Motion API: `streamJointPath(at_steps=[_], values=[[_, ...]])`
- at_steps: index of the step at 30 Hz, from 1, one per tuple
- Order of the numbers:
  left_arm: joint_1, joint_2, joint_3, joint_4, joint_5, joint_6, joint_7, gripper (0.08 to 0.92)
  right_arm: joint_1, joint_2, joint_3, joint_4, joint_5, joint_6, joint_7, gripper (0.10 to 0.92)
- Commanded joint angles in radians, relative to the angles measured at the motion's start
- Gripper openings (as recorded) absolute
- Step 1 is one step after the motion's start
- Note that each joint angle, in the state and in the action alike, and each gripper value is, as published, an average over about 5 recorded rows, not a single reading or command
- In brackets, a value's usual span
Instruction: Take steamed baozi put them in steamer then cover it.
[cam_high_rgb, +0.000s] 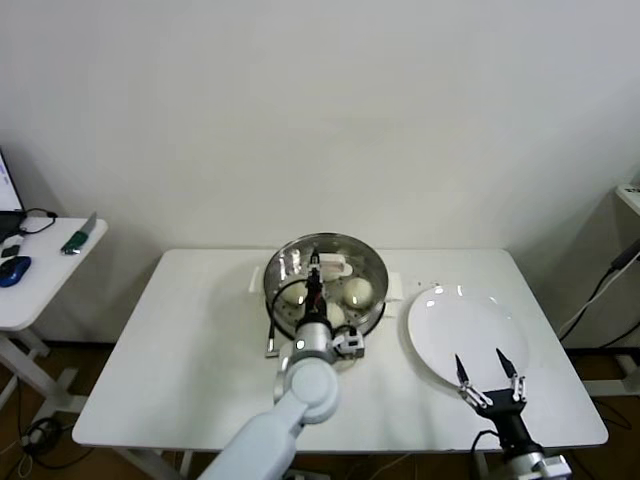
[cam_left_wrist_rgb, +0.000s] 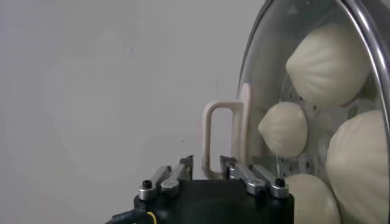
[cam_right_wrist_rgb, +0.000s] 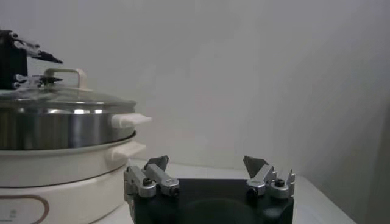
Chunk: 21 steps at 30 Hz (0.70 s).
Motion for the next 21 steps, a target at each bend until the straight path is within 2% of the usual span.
streamJointPath(at_steps=[1,6,14,17,21], values=[[0.0,0.017,0.014,-0.07,-0.039,0.049,-0.001,0.392,0.007,-0.001,-0.007,0.002,-0.002,-0.01,-0.003,0.823],[0.003,0.046,0.032,-0.131,-0.106,0.049,-0.024,0.539,0.013,-0.006,-0.013,0.003,0.001,-0.029,-0.005,0.823],[0.032,0.11,0.046,-0.208,-0.269,0.045,-0.136,0.766,0.025,-0.019,-0.027,0.016,0.061,-0.088,0.028,0.823],[0.053,0.142,0.026,-0.267,-0.37,0.012,-0.16,0.812,0.031,-0.021,-0.033,0.022,0.083,-0.096,0.056,0.823],[0.091,0.191,-0.048,-0.331,-0.515,-0.098,-0.204,0.822,0.037,-0.023,-0.039,0.024,0.084,-0.102,0.081,0.823]])
